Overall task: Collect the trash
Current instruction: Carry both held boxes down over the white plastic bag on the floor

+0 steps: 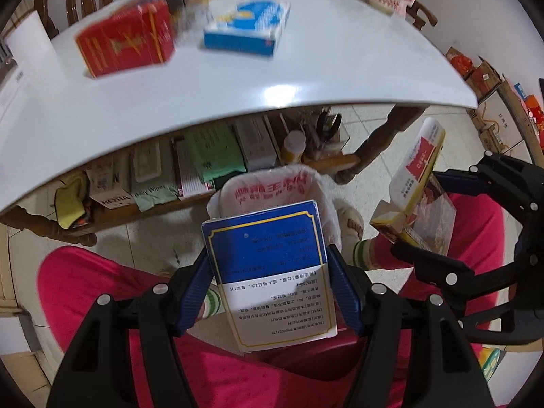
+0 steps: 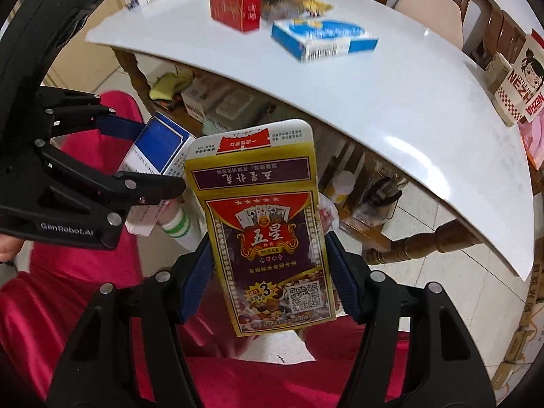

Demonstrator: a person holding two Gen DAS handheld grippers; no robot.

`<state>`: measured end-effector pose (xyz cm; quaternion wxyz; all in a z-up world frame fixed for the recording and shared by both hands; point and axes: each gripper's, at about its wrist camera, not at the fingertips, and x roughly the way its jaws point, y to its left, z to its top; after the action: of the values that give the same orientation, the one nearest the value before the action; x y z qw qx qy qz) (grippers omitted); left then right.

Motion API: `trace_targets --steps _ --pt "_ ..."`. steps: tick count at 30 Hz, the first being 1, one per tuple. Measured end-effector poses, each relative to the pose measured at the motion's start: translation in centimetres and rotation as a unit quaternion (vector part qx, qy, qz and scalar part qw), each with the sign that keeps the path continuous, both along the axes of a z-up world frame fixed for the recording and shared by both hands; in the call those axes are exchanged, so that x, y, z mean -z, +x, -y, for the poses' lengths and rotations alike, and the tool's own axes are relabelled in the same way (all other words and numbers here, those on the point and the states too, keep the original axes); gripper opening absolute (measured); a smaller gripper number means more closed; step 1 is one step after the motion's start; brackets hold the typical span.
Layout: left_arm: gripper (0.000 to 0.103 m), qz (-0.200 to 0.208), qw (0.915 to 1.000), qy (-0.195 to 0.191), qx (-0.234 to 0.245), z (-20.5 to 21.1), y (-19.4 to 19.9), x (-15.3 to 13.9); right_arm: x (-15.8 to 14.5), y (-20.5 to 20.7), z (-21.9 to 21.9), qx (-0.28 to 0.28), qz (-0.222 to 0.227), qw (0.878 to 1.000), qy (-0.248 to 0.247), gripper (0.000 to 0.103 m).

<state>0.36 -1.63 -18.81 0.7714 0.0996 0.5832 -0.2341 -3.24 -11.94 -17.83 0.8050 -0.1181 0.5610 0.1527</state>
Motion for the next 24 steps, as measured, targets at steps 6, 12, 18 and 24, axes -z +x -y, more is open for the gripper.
trace_targets --steps 6,12,18,24 --pt "0.064 -0.040 0.9991 -0.011 0.006 0.7 1.4 5.1 4.0 0.7 0.1 0.016 -0.015 1.000 -0.009 0.063" --pt "0.064 -0.100 0.9949 0.002 -0.015 0.5 4.0 10.8 8.4 1.6 0.5 0.034 -0.050 0.998 -0.010 0.063" --pt "0.064 -0.126 0.9915 0.022 -0.023 1.4 5.4 14.4 12.4 2.8 0.7 0.049 -0.089 0.995 0.001 0.063" --pt "0.064 -0.152 0.9873 0.035 -0.030 2.0 6.9 17.3 15.7 4.2 1.1 0.064 -0.117 0.991 0.008 0.063"
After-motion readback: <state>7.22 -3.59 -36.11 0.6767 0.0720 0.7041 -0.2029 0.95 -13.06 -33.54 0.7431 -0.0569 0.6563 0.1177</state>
